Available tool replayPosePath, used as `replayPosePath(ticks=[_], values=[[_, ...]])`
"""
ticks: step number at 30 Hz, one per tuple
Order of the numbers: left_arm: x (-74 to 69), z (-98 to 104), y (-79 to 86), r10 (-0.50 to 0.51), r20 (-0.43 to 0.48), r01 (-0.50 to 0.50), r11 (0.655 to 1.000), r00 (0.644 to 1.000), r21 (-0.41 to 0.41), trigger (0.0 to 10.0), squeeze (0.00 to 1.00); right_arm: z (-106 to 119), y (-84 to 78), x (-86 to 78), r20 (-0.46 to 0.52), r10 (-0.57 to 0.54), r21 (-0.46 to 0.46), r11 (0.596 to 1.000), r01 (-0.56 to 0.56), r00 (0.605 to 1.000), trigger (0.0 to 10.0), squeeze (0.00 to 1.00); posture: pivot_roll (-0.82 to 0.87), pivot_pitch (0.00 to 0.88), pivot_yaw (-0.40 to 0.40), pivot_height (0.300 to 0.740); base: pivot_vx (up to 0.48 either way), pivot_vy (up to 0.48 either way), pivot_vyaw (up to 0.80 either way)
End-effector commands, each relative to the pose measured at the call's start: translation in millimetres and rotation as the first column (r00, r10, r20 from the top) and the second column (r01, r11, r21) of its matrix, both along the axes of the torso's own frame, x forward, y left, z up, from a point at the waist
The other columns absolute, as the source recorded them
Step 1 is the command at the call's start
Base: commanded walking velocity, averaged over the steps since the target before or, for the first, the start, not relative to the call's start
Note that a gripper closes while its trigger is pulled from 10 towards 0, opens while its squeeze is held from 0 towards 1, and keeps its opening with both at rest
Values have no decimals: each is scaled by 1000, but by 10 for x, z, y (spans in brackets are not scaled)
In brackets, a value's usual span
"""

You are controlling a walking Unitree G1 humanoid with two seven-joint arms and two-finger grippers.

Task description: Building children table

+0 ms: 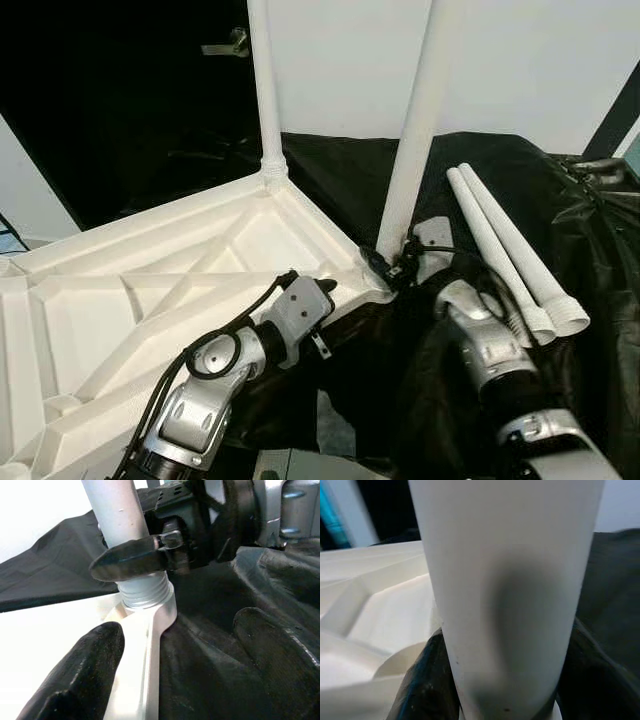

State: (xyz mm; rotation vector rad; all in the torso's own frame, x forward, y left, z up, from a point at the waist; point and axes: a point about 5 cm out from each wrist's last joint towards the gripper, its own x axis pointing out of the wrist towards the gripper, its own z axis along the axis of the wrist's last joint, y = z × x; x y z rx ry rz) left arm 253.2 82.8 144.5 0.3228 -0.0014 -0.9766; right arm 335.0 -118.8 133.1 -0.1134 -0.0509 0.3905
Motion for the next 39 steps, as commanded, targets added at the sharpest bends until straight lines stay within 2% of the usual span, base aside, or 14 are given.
replayPosePath(ticks=[1, 5, 6, 7, 10, 15, 25, 27, 36, 37, 38, 39], values=[[2, -8, 17, 39, 5, -39, 999, 999, 6, 10000, 0, -135, -154, -15, -61, -113, -29, 993, 111, 992, 10000, 0, 86, 0, -11, 740, 0, 0, 0], [-10, -13, 15, 34, 3, -34, 999, 999, 8, 10000, 0, -136, -75, -81, -40, -294, 4, 956, 295, 955, 10000, 0, 89, 0, -14, 740, 0, 0, 0], [-10, -13, 15, 34, 3, -34, 999, 999, 8, 10000, 0, -136, -75, -81, -40, -294, 4, 956, 295, 955, 10000, 0, 89, 0, -14, 740, 0, 0, 0], [-10, -15, 11, 32, 3, -32, 999, 999, 8, 10000, 0, -159, -42, -114, -67, -365, 43, 929, 368, 929, 10000, 0, 92, 0, -17, 740, 0, 0, 0], [-7, -17, 9, 32, 2, -32, 999, 999, 8, 10000, 0, -178, -11, -139, -87, -403, 59, 911, 409, 911, 10000, 0, 93, 0, -19, 740, 0, 0, 0], [-8, -20, -5, 29, 1, -29, 1000, 1000, 7, 10000, 0, -167, 93, -171, -80, -366, 50, 928, 370, 927, 10000, 0, 88, 0, -16, 740, 0, 0, 0], [-7, -21, -5, 23, 2, -23, 1000, 1000, 15, 10000, 0, -69, 45, -168, -31, -357, 90, 929, 358, 934, 10000, 0, 85, 0, -13, 740, 0, 0, 0], [-10, -21, -5, 21, 2, -21, 1000, 1000, 15, 10000, 0, -45, 43, -174, -21, -354, 93, 930, 355, 935, 10000, 1000, 85, 0, -12, 740, 0, 0, 0], [-10, -3, 44, 28, 4, -28, 999, 1000, 19, 10000, 0, 48, 47, -202, 22, -297, 136, 947, 291, 955, 10000, 1000, 88, 0, -17, 740, 0, 0, 0], [-9, 1, 53, 31, 3, -31, 999, 1000, 18, 10000, 0, 57, 59, -212, 27, -284, 143, 950, 277, 959, 10000, 816, 89, 0, -17, 740, 0, 0, 0], [-9, 1, 53, 31, 3, -31, 999, 1000, 18, 10000, 0, 57, 59, -212, 27, -284, 143, 950, 277, 959, 10000, 816, 89, 0, -17, 740, 0, 0, 0], [-8, 1, 62, 36, -6, -36, 999, 999, 14, 10000, 0, 65, 68, -222, 32, -275, 148, 952, 267, 961, 10000, 0, 89, 0, -17, 740, 0, 0, 0]])
